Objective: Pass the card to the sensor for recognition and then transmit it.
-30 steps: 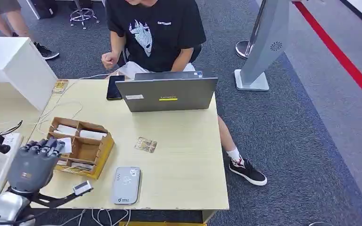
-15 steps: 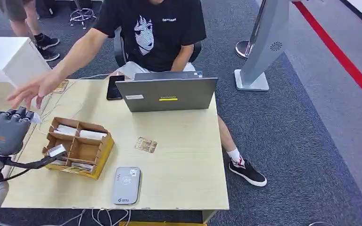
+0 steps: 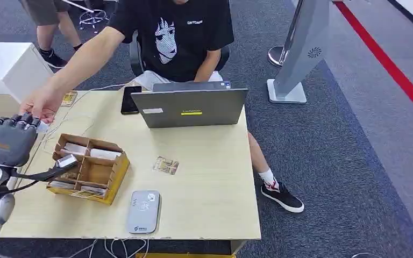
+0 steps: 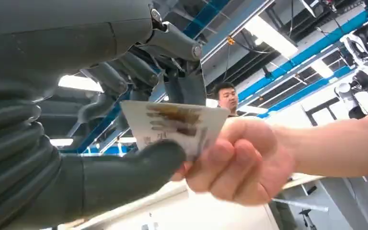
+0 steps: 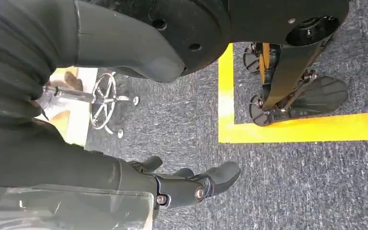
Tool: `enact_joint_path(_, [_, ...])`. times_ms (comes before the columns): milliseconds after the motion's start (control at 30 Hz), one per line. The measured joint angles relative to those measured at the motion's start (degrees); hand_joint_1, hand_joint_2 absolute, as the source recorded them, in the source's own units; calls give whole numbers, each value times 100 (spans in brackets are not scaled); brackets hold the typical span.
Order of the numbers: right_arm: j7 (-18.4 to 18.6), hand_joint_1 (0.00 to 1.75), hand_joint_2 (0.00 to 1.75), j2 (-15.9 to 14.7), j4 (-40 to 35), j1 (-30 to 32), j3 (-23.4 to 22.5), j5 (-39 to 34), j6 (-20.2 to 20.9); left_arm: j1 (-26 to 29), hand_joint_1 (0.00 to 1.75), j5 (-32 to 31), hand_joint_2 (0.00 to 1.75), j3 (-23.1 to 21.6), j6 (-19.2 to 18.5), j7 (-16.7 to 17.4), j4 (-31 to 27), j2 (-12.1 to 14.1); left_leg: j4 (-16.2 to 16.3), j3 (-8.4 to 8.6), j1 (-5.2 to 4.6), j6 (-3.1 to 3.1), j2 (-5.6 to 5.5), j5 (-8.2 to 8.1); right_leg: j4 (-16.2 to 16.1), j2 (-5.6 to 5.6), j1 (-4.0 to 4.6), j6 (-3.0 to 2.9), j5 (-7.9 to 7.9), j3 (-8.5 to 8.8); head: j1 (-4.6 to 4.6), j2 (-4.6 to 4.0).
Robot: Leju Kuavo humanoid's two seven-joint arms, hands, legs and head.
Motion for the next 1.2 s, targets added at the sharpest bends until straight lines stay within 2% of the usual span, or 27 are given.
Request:
enact_joint_path(167, [4,0,175,0,0,3,-2,-22,-20,158,0,162,175,-26,332,15,-72,-72,0,-1,0,-2,6,-3,1,9,0,0,0,0,0,0])
enact_joint_path(300, [4,0,175,0,0,10,-2,-72,-44,576,0,346,175,-24,553,-18,-519,-120,0,-1,0,-1,6,-4,1,10,0,0,-2,-2,0,0])
enact_joint_path(567, [4,0,175,0,0,18,-55,-157,-107,1380,0,483,175,-15,686,-236,-1588,-207,-1,-1,0,-2,5,-4,0,10,0,-1,-3,-1,0,0])
enact_joint_path(700, [-9,0,175,2,0,40,-109,-201,-138,1986,0,350,175,-15,682,-284,-2265,-293,0,-2,-1,-4,4,-6,-1,10,0,-1,-4,-4,0,0])
enact_joint_path(967, [-11,0,175,11,0,55,-233,-304,-190,2797,0,186,175,-61,631,-286,-3061,-330,-1,-1,0,-7,6,-8,0,10,0,-2,-5,-4,-2,0])
enact_joint_path(1200, [-15,0,175,35,0,74,-356,-352,-227,3516,0,17,175,-87,542,-114,-3460,-282,-1,-2,0,-8,3,-9,0,8,0,-4,-7,-4,0,0])
